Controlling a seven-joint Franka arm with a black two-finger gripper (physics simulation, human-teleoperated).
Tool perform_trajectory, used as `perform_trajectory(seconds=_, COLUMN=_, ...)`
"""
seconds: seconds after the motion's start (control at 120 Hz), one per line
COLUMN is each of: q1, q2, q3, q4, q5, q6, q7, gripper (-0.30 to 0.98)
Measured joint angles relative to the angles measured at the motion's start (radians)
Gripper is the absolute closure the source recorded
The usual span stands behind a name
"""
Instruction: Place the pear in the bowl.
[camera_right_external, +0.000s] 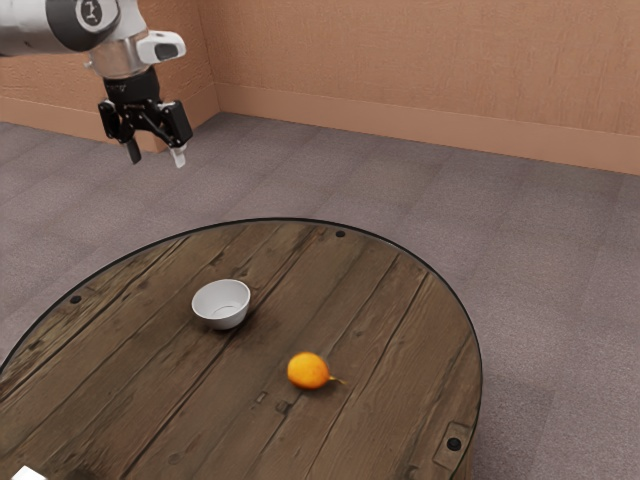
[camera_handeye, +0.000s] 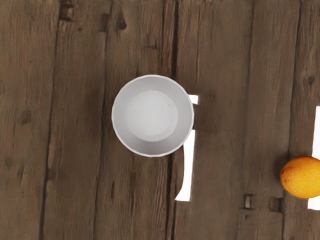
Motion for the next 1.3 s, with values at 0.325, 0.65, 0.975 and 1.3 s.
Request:
perform_trajectory(seconds=0.325, q1=-0.158, q2=-0.025, q3=-0.004, q4=-0.201, q5=-0.001, q6=0.055, q7=-0.174, gripper=0.02)
perform_trajectory(seconds=0.65, q1=-0.415, q2=0.075, q3=-0.011, q4=-0.442, q5=-0.01, q6=0.371, q7=-0.761, gripper=0.02)
perform_trajectory(seconds=0.975, q1=-0.436, q2=0.196, q3=-0.011, q4=-0.519, q5=-0.041, q6=0.666, q7=-1.293, gripper=0.02)
perform_trajectory(seconds=1.3, q1=-0.436, q2=0.24, q3=-0.011, q4=-0.56, q5=-0.044, q6=0.84, q7=-1.627, gripper=0.02)
